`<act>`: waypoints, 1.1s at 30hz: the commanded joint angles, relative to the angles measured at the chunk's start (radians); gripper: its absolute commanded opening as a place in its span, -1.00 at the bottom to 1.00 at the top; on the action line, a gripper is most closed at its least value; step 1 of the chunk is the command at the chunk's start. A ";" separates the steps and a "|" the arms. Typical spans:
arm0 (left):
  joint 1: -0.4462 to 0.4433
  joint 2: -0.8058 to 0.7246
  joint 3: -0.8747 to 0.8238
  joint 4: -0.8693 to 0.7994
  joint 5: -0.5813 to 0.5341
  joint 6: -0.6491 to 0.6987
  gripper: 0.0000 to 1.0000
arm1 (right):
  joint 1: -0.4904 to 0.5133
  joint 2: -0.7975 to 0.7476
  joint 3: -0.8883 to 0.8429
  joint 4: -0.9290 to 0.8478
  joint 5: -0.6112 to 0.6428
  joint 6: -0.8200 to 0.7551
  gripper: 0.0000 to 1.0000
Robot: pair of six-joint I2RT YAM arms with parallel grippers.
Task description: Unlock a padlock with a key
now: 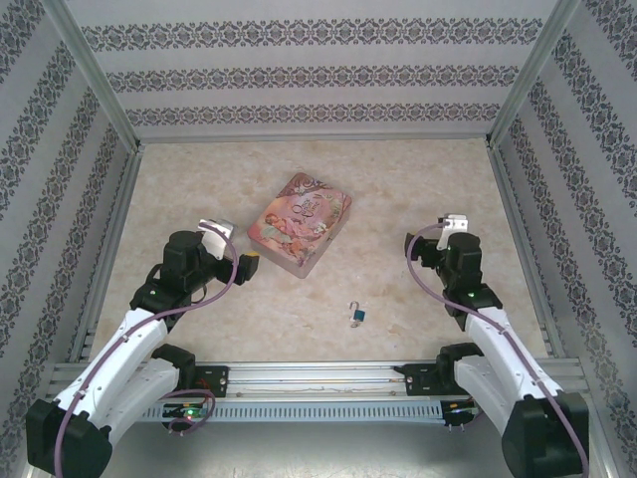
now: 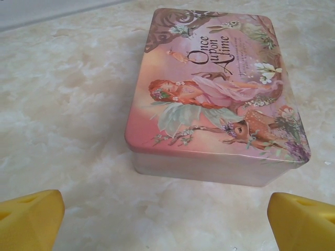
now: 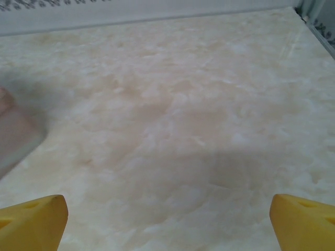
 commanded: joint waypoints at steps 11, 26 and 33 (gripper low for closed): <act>0.013 -0.016 -0.025 -0.008 -0.149 0.046 0.99 | -0.056 0.307 -0.121 0.626 -0.083 -0.122 0.97; 0.013 -0.018 -0.047 0.005 -0.211 0.052 0.99 | -0.124 0.616 -0.084 0.955 -0.194 -0.110 0.97; 0.013 0.002 -0.073 0.033 -0.381 -0.062 0.99 | -0.128 0.691 -0.017 0.907 -0.207 -0.101 0.97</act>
